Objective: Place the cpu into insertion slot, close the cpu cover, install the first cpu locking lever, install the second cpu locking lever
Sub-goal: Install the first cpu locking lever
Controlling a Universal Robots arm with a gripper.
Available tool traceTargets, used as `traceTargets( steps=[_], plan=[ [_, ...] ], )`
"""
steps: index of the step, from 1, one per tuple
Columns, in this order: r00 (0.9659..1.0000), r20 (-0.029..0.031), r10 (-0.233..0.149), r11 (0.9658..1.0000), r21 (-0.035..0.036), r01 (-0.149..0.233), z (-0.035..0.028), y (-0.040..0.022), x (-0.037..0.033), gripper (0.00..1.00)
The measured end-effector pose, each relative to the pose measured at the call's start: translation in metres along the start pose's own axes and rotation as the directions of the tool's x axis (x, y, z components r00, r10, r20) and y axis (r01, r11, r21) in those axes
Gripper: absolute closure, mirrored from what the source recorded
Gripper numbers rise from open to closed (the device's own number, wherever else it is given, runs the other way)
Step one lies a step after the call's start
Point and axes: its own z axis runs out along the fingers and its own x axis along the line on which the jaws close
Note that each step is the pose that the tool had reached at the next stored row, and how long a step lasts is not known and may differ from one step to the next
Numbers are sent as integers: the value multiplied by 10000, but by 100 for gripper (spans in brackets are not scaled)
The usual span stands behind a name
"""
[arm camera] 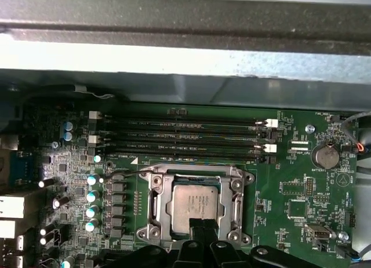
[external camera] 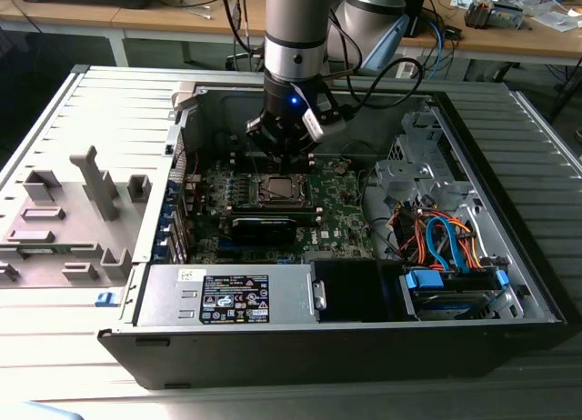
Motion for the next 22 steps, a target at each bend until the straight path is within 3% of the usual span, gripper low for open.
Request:
traceTargets(
  steps=[22],
  plan=[
    [9977,28,-677,9977,4,677,0,0,0,89]
  ],
)
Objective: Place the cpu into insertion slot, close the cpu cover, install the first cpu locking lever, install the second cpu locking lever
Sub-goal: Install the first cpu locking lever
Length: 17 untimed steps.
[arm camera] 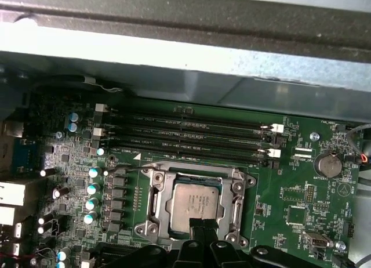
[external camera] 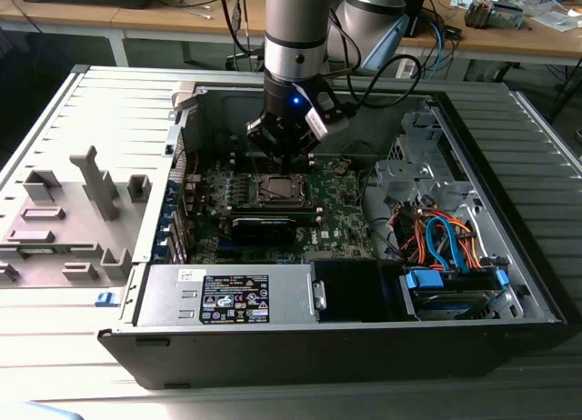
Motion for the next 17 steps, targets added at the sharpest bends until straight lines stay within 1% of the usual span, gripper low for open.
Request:
traceTargets(
  steps=[17],
  plan=[
    [9990,18,-442,9990,3,442,0,0,0,89]
  ],
)
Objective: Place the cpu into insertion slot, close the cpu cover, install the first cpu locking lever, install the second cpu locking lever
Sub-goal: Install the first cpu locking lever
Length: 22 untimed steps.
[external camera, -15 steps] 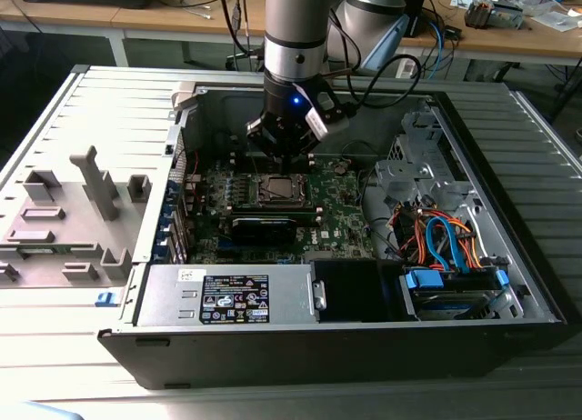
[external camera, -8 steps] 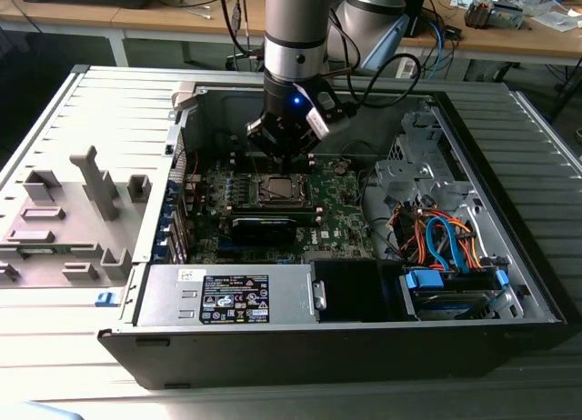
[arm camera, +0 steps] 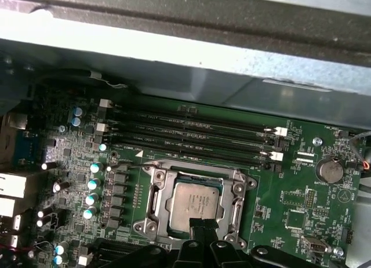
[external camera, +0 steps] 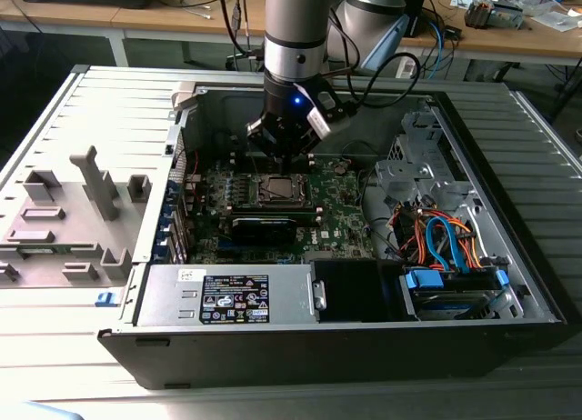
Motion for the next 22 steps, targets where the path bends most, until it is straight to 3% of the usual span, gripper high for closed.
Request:
traceTargets(
  steps=[20,22],
  plan=[
    [9985,22,-555,9985,3,555,0,0,0,89],
    [9962,34,-865,9962,6,865,0,0,0,89]
  ],
)
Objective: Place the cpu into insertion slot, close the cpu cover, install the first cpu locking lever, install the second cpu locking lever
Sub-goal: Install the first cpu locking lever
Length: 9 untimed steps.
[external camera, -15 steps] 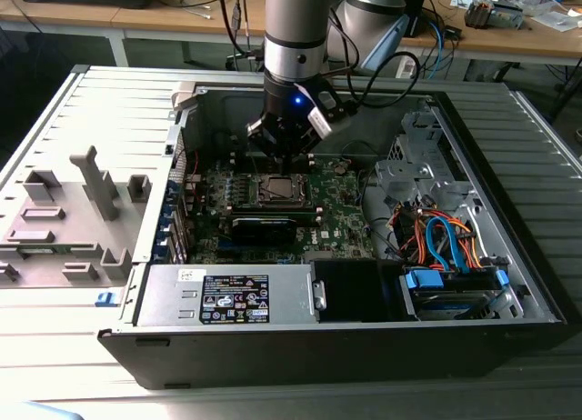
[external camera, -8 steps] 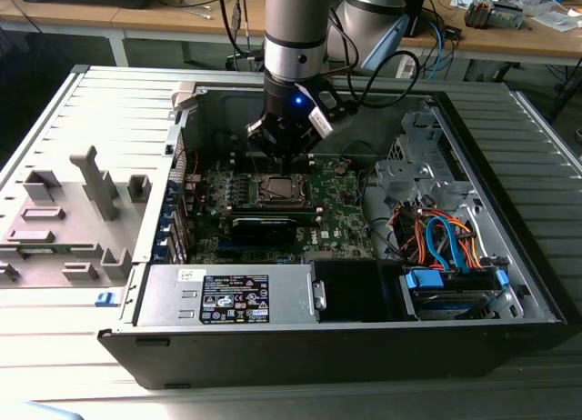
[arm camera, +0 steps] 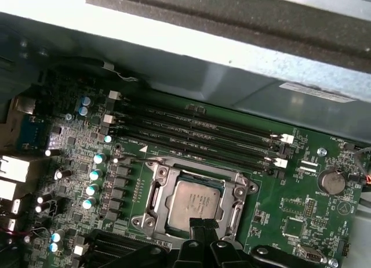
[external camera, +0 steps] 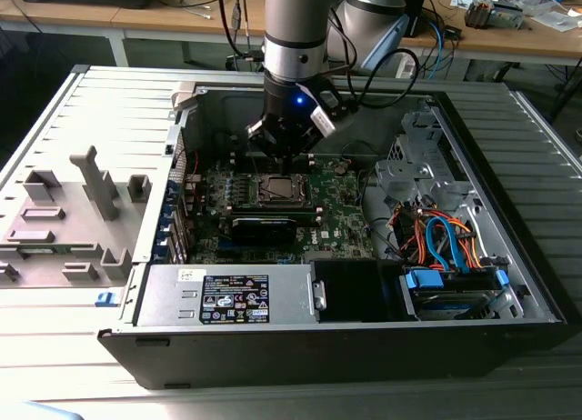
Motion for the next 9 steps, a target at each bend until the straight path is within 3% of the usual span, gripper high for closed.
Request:
traceTargets(
  steps=[1,9],
  plan=[
    [9998,8,-182,9998,1,182,0,0,0,89],
    [9993,16,-371,9993,2,371,0,0,0,89]
  ],
)
